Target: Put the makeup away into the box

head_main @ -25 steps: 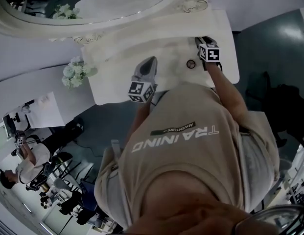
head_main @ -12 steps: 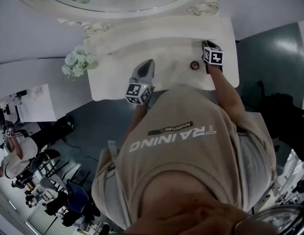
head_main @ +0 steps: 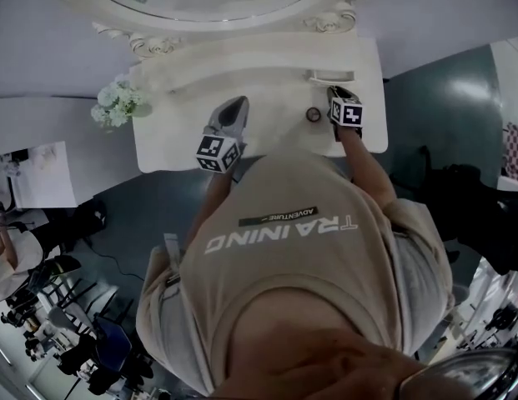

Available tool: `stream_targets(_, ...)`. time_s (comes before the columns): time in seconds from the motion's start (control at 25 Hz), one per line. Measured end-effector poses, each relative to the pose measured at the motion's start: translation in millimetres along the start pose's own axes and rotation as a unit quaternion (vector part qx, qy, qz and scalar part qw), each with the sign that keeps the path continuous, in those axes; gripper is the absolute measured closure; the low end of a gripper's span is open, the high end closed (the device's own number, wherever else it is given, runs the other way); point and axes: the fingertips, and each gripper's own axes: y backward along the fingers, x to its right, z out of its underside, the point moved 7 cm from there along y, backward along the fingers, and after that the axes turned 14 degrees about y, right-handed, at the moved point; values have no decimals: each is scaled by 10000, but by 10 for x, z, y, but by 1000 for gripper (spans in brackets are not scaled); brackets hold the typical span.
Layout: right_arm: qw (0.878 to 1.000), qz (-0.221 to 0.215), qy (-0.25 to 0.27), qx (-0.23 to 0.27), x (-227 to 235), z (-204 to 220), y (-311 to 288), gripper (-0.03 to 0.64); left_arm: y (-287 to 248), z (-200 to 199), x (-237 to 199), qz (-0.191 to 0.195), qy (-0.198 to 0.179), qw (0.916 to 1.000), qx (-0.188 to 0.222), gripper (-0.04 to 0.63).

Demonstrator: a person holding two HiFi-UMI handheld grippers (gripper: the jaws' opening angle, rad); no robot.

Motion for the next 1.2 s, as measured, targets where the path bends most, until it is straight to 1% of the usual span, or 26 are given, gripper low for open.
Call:
stream_targets(0.16,9999,-49,109,60,-11,65,24,512,-32,-54,95,152,-129,9998,62,588)
stream_targets(0.32,9999,-57,125,86,-46,137,119,512,-54,-33,130,235,-210,9995,-61,588)
stream_targets(0.44,9998,-64,163,98,-58,187,162,512,-80,-32,138,248,-174,9995,-70,588)
stream_targets(0.72,9994,-249,176,149,-15,193,180,511,-186,5,230,378,-162,9991,-136,588)
stream_targets(0.76,9992,-309,177,155,-11,198,183,507,-196,9,240,391,-150,9990,-144,588)
stream_targets(0.8,9990,-375,181,145,-16,216,189,471,-202,14,243,403,-138,9990,-152,588)
stream_targets(0.96,9970,-690,274,228,-115,351,310,443,-229,72,230,442,-118,9988,-180,588)
stream_targets(1.04,9929,-1058,483,243,-251,422,397,427,-249,76,235,460,-115,9987,-185,588)
stream_targets(1.08,9892,-1282,673,217,-344,454,430,406,-256,75,242,465,-106,9987,-193,588)
stream_targets(1.16,9790,-1587,1272,111,-526,504,448,386,-272,77,256,484,-95,9985,-216,588)
stream_targets(1.2,9729,-1657,1613,56,-604,508,422,362,-290,74,256,503,-99,9984,-225,588)
